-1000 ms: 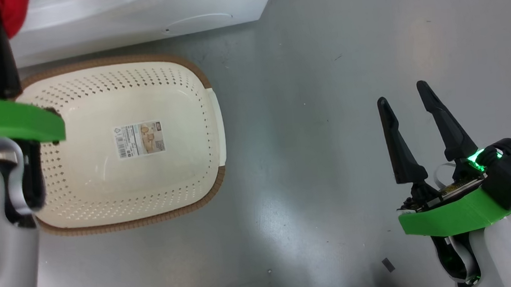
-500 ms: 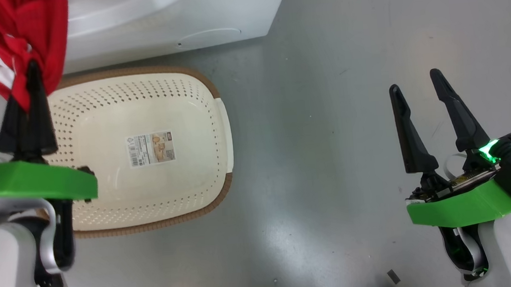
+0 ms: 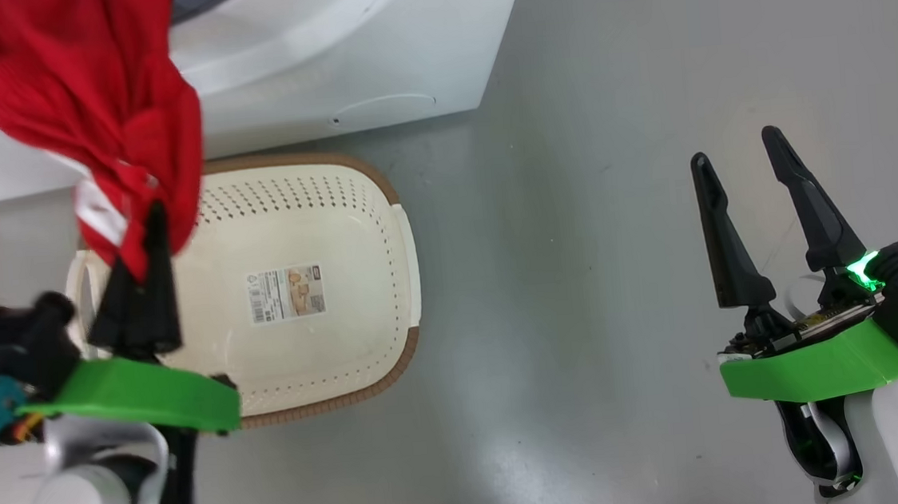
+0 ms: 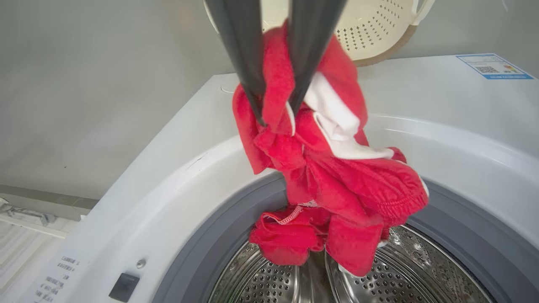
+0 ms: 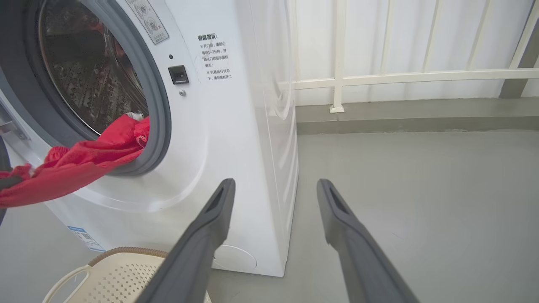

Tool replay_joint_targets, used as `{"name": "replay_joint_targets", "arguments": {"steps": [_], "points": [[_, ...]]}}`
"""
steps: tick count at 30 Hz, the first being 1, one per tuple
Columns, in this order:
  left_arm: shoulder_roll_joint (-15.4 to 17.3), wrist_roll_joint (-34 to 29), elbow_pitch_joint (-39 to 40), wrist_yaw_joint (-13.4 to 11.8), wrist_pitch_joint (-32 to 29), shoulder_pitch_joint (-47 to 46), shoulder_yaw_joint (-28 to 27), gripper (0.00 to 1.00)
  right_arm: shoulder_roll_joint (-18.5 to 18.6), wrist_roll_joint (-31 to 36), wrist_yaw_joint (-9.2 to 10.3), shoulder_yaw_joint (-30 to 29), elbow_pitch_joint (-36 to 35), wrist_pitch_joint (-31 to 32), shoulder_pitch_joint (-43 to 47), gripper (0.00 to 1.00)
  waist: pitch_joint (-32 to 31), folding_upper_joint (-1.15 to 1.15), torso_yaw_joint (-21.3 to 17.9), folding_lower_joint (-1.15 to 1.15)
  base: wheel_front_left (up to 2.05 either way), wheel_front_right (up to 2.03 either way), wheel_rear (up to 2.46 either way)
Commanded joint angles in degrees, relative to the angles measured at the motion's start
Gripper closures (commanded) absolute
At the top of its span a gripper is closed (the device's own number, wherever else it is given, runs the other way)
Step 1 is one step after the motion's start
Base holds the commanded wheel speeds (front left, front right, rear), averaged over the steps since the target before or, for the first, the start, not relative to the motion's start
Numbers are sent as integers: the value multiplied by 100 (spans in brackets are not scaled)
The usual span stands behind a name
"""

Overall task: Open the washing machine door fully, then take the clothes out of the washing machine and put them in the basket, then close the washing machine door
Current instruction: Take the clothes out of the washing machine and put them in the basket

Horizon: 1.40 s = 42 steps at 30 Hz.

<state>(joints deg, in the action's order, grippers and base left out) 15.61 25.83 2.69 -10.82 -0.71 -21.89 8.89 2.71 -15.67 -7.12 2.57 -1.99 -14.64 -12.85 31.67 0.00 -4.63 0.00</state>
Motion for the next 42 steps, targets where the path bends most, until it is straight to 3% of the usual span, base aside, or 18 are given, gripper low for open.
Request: {"name": "replay_joint_targets", "arguments": {"steps": [1, 10, 18, 42], "points": [[110, 1, 201, -48, -46, 159, -105, 100, 17, -39, -36, 79, -134, -36, 149, 0, -113, 0, 32, 0, 0, 0, 0], [-85, 202, 213, -79, -183, 555, 56, 100, 17, -43, -36, 64, -134, -36, 266, 0, -302, 0, 66, 0, 0, 0, 0], [-275, 312, -275, 43, -196, 585, 299, 100, 17, -32, -36, 69, -197, -36, 274, 0, -123, 0, 85, 0, 0, 0, 0], [-981, 688, -5007, 1004, 918, -1186, 551, 100, 17, 65, -36, 76, -237, -36, 62, 0, 616, 0, 80, 0, 0, 0, 0]]}}
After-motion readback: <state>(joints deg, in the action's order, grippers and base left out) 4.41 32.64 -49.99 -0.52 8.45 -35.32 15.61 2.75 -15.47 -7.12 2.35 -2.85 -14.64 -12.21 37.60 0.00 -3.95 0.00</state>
